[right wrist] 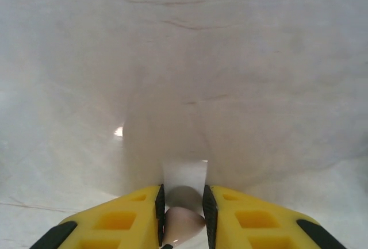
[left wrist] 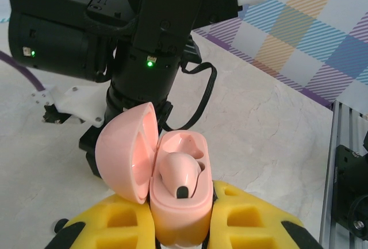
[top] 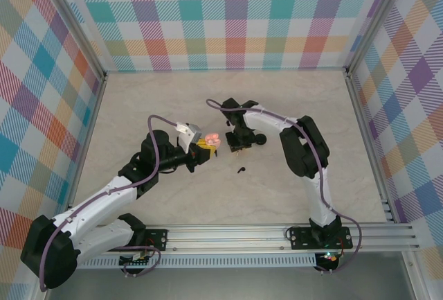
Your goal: Insert wireless bluetooth earbuds into charging case
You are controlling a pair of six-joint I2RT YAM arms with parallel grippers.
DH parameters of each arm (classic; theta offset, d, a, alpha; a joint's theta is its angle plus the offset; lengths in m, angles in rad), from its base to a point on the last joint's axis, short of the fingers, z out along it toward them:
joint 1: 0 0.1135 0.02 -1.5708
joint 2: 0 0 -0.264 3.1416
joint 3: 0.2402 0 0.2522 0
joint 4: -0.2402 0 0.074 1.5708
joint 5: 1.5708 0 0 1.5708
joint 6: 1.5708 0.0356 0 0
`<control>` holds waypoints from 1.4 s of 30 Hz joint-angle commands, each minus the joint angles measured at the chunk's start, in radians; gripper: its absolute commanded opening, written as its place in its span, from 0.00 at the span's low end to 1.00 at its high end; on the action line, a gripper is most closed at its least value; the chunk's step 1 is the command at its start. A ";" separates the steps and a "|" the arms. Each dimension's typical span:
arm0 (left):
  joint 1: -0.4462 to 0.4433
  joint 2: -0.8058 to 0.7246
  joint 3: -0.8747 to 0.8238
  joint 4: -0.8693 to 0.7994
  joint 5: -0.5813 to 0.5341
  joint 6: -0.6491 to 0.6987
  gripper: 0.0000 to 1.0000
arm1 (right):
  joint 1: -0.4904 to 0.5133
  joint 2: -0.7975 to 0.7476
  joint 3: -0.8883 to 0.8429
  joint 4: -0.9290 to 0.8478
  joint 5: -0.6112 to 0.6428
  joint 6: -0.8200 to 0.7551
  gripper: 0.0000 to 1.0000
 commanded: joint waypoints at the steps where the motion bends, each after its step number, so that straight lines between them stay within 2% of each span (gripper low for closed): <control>1: -0.014 0.002 -0.012 0.015 -0.002 -0.007 0.14 | -0.029 -0.027 -0.031 -0.048 0.047 -0.036 0.30; 5: -0.013 0.008 -0.011 0.018 -0.001 -0.008 0.14 | -0.036 -0.035 -0.026 -0.055 0.052 -0.034 0.31; 9: -0.014 0.010 -0.011 0.019 -0.001 -0.007 0.14 | -0.035 -0.061 -0.028 -0.053 0.030 -0.003 0.40; 16: -0.014 0.013 -0.006 0.019 0.003 -0.005 0.14 | -0.034 -0.113 -0.088 -0.018 -0.013 0.178 0.47; 23: -0.013 0.014 -0.003 0.021 0.006 -0.003 0.14 | -0.029 -0.160 -0.162 0.060 -0.048 0.298 0.48; 30: -0.014 0.021 -0.001 0.027 0.011 -0.005 0.14 | -0.014 -0.127 -0.149 0.054 -0.047 0.321 0.48; 35: -0.014 0.023 -0.003 0.027 0.010 -0.005 0.14 | -0.007 -0.102 -0.126 0.050 -0.043 0.312 0.43; 42: -0.014 0.023 -0.006 0.029 0.008 -0.005 0.14 | 0.001 -0.051 -0.063 -0.006 0.006 0.284 0.41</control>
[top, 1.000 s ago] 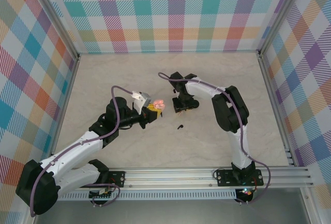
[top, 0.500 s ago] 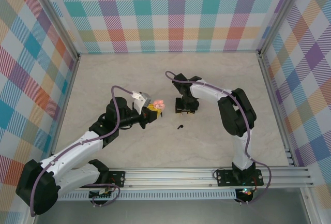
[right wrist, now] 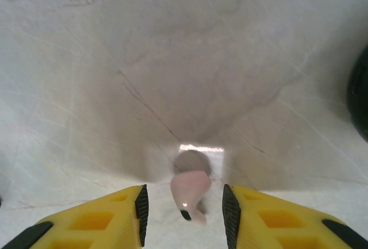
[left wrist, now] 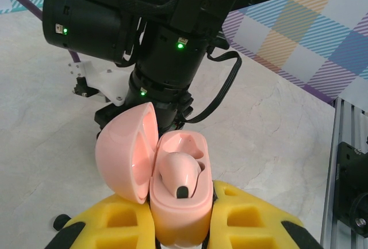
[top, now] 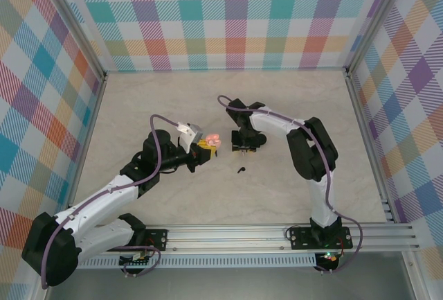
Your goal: Insert wireless bluetooth earbuds into charging case
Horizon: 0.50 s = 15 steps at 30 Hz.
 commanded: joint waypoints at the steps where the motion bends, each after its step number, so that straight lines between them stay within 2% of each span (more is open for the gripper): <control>1: -0.014 0.002 -0.006 0.028 0.009 -0.006 0.14 | 0.007 0.028 0.036 -0.047 0.029 -0.008 0.41; 15: -0.014 0.003 -0.007 0.031 0.007 -0.008 0.14 | 0.009 0.069 0.083 -0.075 0.045 -0.020 0.36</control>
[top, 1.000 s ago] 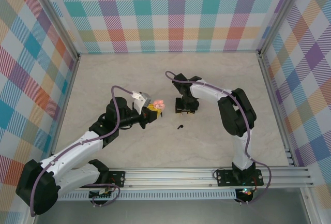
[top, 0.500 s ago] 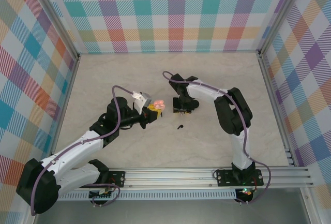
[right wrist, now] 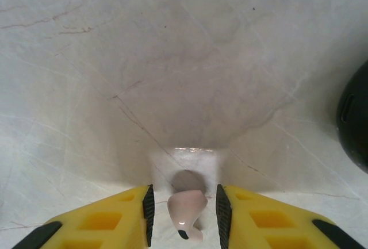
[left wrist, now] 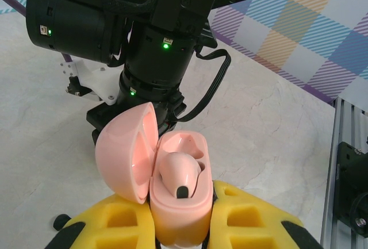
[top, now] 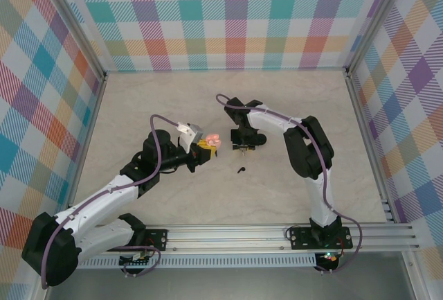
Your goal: Insert wireless bluetooth earbuds into charging case
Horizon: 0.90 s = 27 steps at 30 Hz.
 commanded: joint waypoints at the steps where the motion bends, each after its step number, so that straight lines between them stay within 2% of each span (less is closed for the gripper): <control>1: -0.014 0.002 -0.008 0.031 0.009 -0.008 0.14 | 0.007 0.032 0.025 -0.032 0.014 -0.013 0.36; 27: -0.013 0.012 -0.007 0.033 0.002 -0.011 0.14 | 0.010 0.028 0.014 -0.020 0.027 -0.047 0.26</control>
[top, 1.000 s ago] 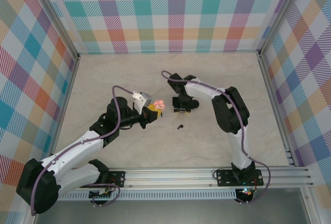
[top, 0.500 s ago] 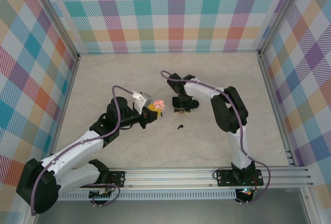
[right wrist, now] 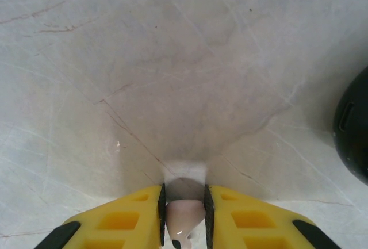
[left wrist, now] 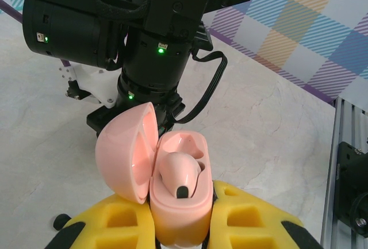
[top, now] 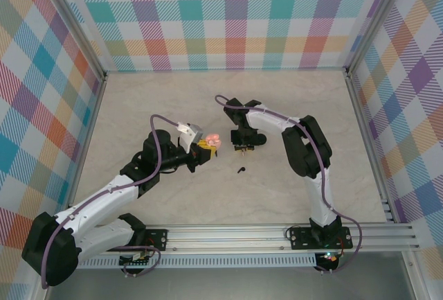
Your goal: Insert wireless bluetooth earbuds into charging case
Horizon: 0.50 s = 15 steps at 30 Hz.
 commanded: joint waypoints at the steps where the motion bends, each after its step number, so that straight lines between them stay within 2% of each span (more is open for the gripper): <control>1: -0.014 0.011 -0.007 0.035 0.001 -0.012 0.14 | 0.009 0.003 -0.002 0.002 0.009 -0.031 0.26; 7: -0.014 0.045 -0.016 0.054 -0.031 -0.029 0.14 | -0.002 -0.027 -0.022 0.038 -0.014 -0.055 0.27; 15: -0.014 0.158 -0.030 0.124 -0.119 -0.078 0.14 | -0.056 -0.143 -0.157 0.199 -0.149 -0.072 0.27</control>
